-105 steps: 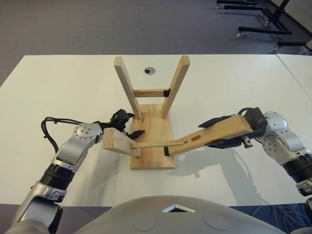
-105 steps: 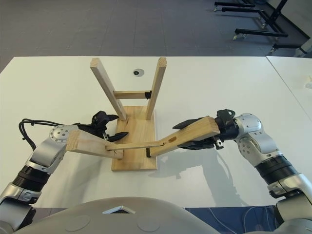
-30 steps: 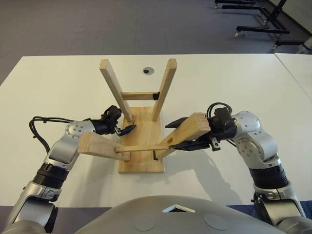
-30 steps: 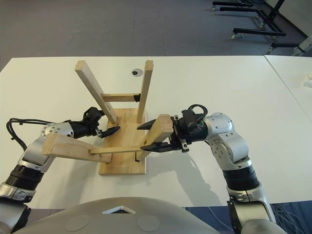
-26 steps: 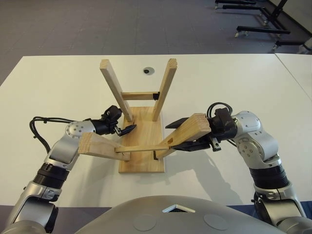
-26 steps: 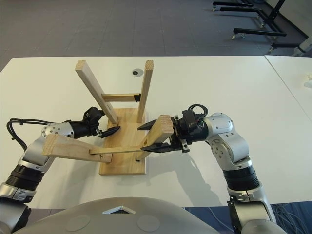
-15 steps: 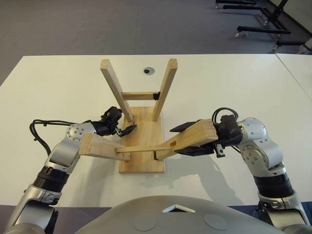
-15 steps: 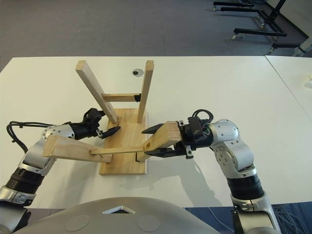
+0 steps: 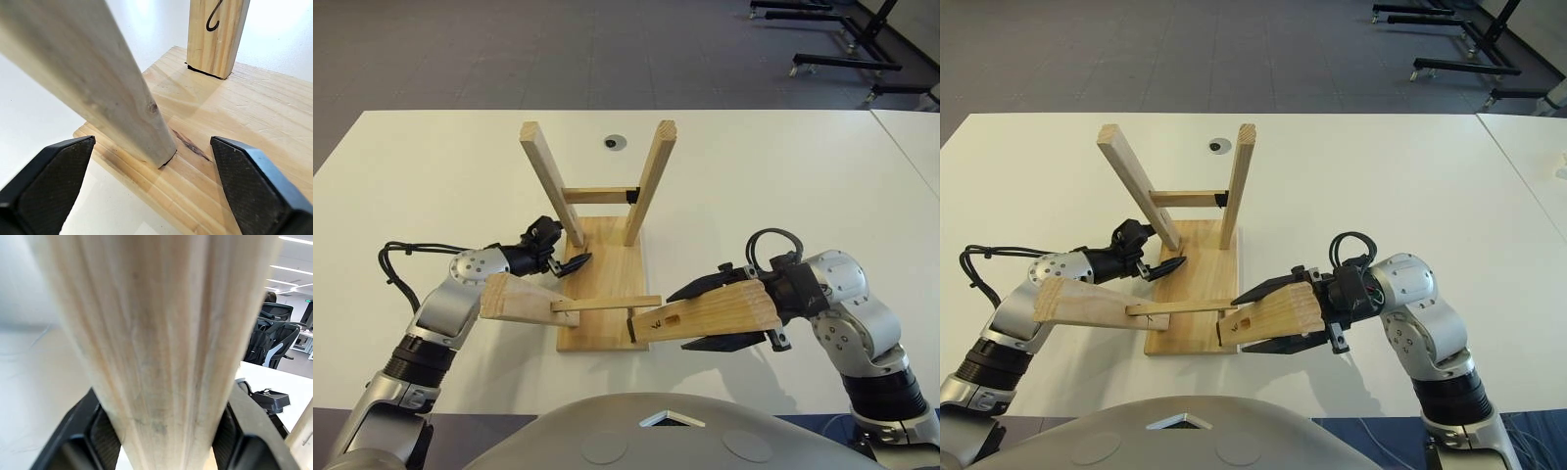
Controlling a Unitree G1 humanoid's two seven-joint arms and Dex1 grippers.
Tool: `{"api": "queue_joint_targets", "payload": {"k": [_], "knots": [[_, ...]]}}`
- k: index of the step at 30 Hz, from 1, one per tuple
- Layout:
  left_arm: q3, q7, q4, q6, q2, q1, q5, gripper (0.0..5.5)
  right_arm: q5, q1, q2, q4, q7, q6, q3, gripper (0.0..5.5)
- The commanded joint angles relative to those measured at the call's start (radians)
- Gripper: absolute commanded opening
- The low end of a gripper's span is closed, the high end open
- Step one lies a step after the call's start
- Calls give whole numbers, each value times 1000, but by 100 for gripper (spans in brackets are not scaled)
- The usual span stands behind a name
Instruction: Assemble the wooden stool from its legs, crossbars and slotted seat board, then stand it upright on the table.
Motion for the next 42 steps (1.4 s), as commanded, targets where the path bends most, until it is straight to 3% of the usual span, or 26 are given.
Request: {"api": "queue_joint_targets", "payload": {"k": [1, 13, 22, 27, 36, 39, 42], "knots": [[-82, -14, 85, 95, 22, 102, 86, 432, -59, -65, 19, 70, -58, -1, 6, 209], [-67, 32, 21, 124, 23, 166, 70, 432, -46, -84, -13, 86, -4, 4, 2, 209], [-75, 103, -20, 141, -13, 210, 58, 432, -70, -219, -11, 264, -6, 43, 5, 205], [-70, 102, 9, 122, -23, 189, 62, 432, 93, -310, -13, 277, -45, 255, -45, 205], [-11, 50, 72, 72, -6, 124, 53, 432, 80, -478, 105, 465, -238, 247, -186, 205], [66, 18, 51, 50, 26, 108, 16, 432, 191, -199, 162, 139, -315, 209, -294, 205], [165, -12, -10, 39, 42, 104, -48, 432, 330, -194, 237, 15, -417, 243, -292, 205]]}}
